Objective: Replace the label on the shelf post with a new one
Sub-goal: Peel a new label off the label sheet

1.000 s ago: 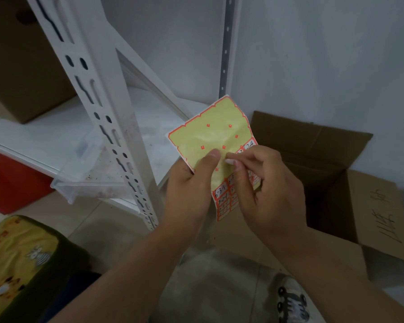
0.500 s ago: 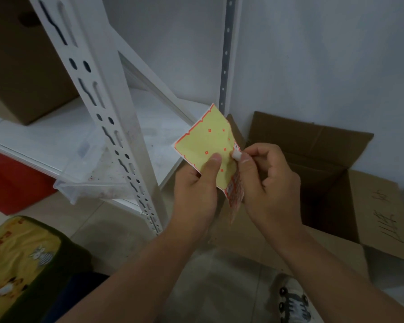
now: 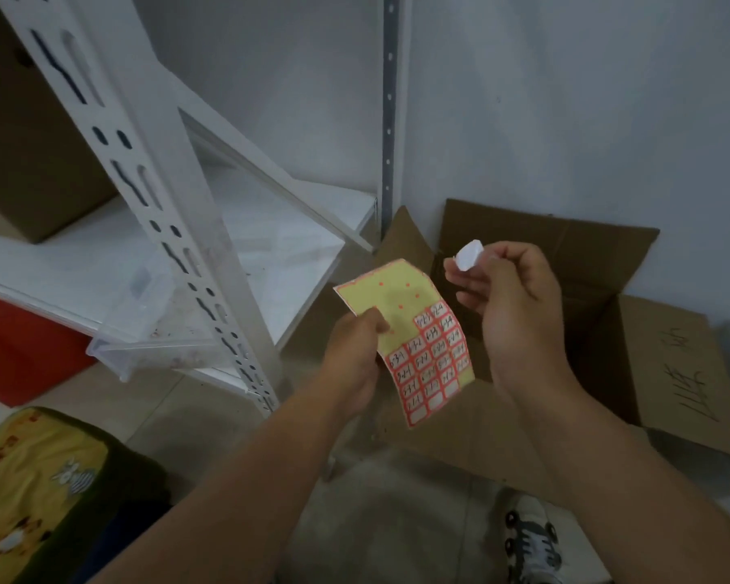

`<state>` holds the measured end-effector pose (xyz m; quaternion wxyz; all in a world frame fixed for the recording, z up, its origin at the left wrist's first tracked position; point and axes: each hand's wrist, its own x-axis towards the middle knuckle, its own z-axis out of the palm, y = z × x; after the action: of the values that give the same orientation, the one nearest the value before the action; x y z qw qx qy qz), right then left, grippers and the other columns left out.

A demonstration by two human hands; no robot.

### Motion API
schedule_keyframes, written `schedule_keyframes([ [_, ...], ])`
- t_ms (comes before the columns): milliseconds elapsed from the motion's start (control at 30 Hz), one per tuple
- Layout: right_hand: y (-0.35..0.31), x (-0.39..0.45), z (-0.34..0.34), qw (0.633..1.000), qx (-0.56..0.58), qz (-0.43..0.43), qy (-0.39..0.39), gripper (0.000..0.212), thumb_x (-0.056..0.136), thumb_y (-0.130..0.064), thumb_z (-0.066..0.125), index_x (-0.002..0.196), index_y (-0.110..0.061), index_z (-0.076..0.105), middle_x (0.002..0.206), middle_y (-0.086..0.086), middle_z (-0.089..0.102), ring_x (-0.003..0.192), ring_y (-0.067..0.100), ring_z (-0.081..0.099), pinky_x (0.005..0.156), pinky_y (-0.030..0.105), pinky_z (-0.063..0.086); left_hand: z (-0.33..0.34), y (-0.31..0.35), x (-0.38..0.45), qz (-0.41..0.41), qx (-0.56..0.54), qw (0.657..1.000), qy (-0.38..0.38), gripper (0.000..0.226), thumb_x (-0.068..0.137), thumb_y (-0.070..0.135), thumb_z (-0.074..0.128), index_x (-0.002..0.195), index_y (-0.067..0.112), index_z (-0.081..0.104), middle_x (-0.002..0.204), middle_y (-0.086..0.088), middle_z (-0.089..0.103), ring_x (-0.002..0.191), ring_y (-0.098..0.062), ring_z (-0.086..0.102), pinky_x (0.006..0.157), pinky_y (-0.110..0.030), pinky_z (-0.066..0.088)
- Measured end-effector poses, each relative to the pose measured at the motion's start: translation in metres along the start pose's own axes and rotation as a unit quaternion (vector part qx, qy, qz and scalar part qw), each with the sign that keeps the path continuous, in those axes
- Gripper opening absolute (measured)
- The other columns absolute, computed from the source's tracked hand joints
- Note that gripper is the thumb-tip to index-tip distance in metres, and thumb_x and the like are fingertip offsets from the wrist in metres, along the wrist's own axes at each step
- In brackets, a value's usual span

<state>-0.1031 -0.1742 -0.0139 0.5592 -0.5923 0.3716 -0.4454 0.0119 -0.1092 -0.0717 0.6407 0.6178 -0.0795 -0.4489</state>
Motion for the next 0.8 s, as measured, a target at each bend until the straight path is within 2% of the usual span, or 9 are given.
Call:
schedule_keyframes([
  [100, 0.0, 0.008, -0.005, 0.998, 0.03, 0.043, 0.037, 0.011, 0.097, -0.018, 0.048, 0.092, -0.02, 0.057, 0.093, 0.0, 0.071, 0.084, 0.013, 0.07, 0.074, 0.03, 0.054, 0.004, -0.02, 0.025, -0.044, 0.053, 0.997, -0.033, 0.03, 0.092, 0.003, 0.044, 0.121, 0.007, 0.053, 0.118, -0.016, 0.065, 0.1, -0.031, 0.065, 0.078, -0.04, 0.053],
  [167, 0.001, 0.011, -0.008, 0.996, 0.036, 0.058, 0.049, 0.01, 0.095, -0.018, 0.049, 0.09, -0.022, 0.057, 0.095, 0.001, 0.071, 0.088, 0.016, 0.069, 0.081, 0.035, 0.054, 0.006, -0.031, 0.038, -0.057, 0.079, 0.993, -0.064, 0.035, 0.092, 0.001, 0.048, 0.126, 0.008, 0.051, 0.116, -0.016, 0.066, 0.098, -0.031, 0.068, 0.077, -0.042, 0.056],
  [267, 0.002, 0.015, -0.014, 0.995, 0.04, 0.071, 0.058, 0.008, 0.093, -0.017, 0.051, 0.09, -0.022, 0.057, 0.097, 0.002, 0.071, 0.089, 0.017, 0.068, 0.081, 0.035, 0.053, 0.01, -0.044, 0.056, -0.054, 0.139, 0.987, -0.061, 0.034, 0.092, 0.005, 0.055, 0.125, 0.01, 0.05, 0.113, -0.014, 0.066, 0.094, -0.031, 0.069, 0.082, -0.046, 0.057],
  [467, 0.003, 0.022, -0.027, 0.989, 0.083, 0.116, 0.042, 0.012, 0.094, -0.015, 0.05, 0.09, -0.02, 0.06, 0.087, 0.002, 0.074, 0.086, 0.017, 0.071, 0.073, 0.029, 0.052, 0.021, -0.066, 0.085, -0.051, 0.155, 0.986, -0.044, 0.026, 0.095, 0.004, 0.051, 0.121, 0.007, 0.049, 0.106, -0.014, 0.066, 0.082, -0.024, 0.068, 0.061, -0.035, 0.053],
  [600, 0.005, 0.026, -0.032, 0.986, 0.083, 0.137, 0.038, 0.012, 0.095, -0.017, 0.051, 0.091, -0.019, 0.062, 0.084, 0.001, 0.074, 0.085, 0.017, 0.071, 0.076, 0.03, 0.054, 0.03, -0.081, 0.101, -0.047, 0.234, 0.97, -0.046, 0.033, 0.094, 0.006, 0.052, 0.128, 0.008, 0.049, 0.115, -0.013, 0.066, 0.094, -0.028, 0.069, 0.08, -0.046, 0.058],
  [700, 0.007, 0.026, -0.035, 0.986, 0.074, 0.143, 0.028, 0.012, 0.095, -0.017, 0.051, 0.091, -0.018, 0.063, 0.085, 0.002, 0.074, 0.086, 0.018, 0.071, 0.077, 0.032, 0.054, 0.034, -0.091, 0.11, -0.008, 0.334, 0.942, -0.04, 0.032, 0.095, 0.009, 0.054, 0.127, 0.01, 0.049, 0.124, -0.011, 0.061, 0.101, -0.027, 0.066, 0.072, -0.033, 0.056],
  [800, 0.008, 0.025, -0.036, 0.987, 0.064, 0.144, 0.019, 0.013, 0.095, -0.018, 0.052, 0.09, -0.018, 0.063, 0.086, 0.003, 0.074, 0.086, 0.018, 0.071, 0.077, 0.032, 0.054, 0.034, -0.105, 0.116, 0.045, 0.377, 0.924, -0.047, 0.026, 0.095, 0.006, 0.054, 0.121, 0.009, 0.05, 0.121, -0.011, 0.063, 0.095, -0.022, 0.065, 0.067, -0.026, 0.053],
])
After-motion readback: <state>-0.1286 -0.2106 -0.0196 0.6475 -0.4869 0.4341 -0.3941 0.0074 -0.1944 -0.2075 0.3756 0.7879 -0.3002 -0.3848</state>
